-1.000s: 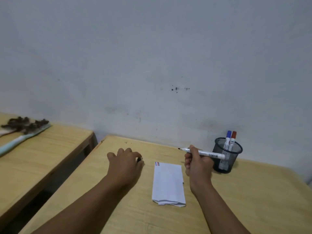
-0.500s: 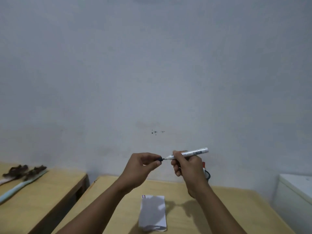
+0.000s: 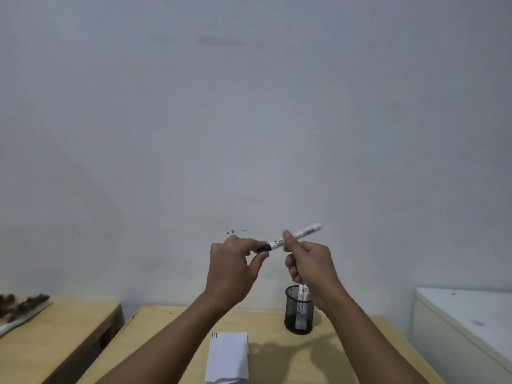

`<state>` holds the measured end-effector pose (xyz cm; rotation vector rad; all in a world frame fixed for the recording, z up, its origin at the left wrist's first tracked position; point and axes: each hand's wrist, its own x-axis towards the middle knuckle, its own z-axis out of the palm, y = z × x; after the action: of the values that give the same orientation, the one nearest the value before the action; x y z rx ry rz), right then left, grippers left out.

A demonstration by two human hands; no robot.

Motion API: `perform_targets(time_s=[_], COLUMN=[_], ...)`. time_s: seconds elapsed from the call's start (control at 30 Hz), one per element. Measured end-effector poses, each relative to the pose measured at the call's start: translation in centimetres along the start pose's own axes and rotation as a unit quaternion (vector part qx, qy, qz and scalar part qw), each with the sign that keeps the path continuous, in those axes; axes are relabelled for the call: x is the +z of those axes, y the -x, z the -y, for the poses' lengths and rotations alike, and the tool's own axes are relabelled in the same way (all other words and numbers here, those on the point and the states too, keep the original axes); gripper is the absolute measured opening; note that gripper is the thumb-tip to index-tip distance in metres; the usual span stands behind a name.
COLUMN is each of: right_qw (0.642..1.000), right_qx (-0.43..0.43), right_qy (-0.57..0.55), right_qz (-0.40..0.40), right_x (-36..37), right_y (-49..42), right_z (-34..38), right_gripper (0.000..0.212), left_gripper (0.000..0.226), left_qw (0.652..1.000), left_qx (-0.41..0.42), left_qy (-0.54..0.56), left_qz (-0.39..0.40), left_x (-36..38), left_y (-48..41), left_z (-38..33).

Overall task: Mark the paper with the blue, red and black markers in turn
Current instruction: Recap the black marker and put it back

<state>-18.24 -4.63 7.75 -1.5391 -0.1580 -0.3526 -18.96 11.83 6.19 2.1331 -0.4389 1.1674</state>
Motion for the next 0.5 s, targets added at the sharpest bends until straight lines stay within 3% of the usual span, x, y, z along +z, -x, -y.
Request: perform_targets(time_s=[0.1, 0.17, 0.23, 0.3, 0.5], right_qw=[0.976, 0.932, 0.893, 0.887, 0.934], right_qx=[-0.134, -0.248, -0.293, -0.303, -0.208], right_qy=[0.108, 0.251, 0.340, 0.347, 0.284], right_qz=[-0.133, -0.086, -0.041, -0.037, -0.063], right_x=[-0.8, -1.4, -2.1, -2.7, -4.9], right_y=[-0.6, -0.8, -1.6, -2.8, -6.5], right_z=[-0.9, -1.5, -1.8, -2.0, -4.5], right_gripper=[0.020, 0.028, 0.033, 0.023, 0.020], left_gripper=[0.019, 0.020, 0.020, 0.020, 0.039], left_qw=[0.998, 0.996, 0.994, 0.994, 0.987], left_qx=[0.027, 0.058, 0.079, 0.084, 0.046], left_qy=[-0.059, -0.072, -0.069, -0.057, -0.085], left_qz=[0.001, 0.010, 0.018, 0.026, 0.128], left_x=[0.4, 0.9, 1.8, 2.8, 6.9], left_y=[-1.2, -1.8, -2.4, -3.0, -3.8], left_z=[-0.6, -1.3, -2.0, -2.5, -1.3])
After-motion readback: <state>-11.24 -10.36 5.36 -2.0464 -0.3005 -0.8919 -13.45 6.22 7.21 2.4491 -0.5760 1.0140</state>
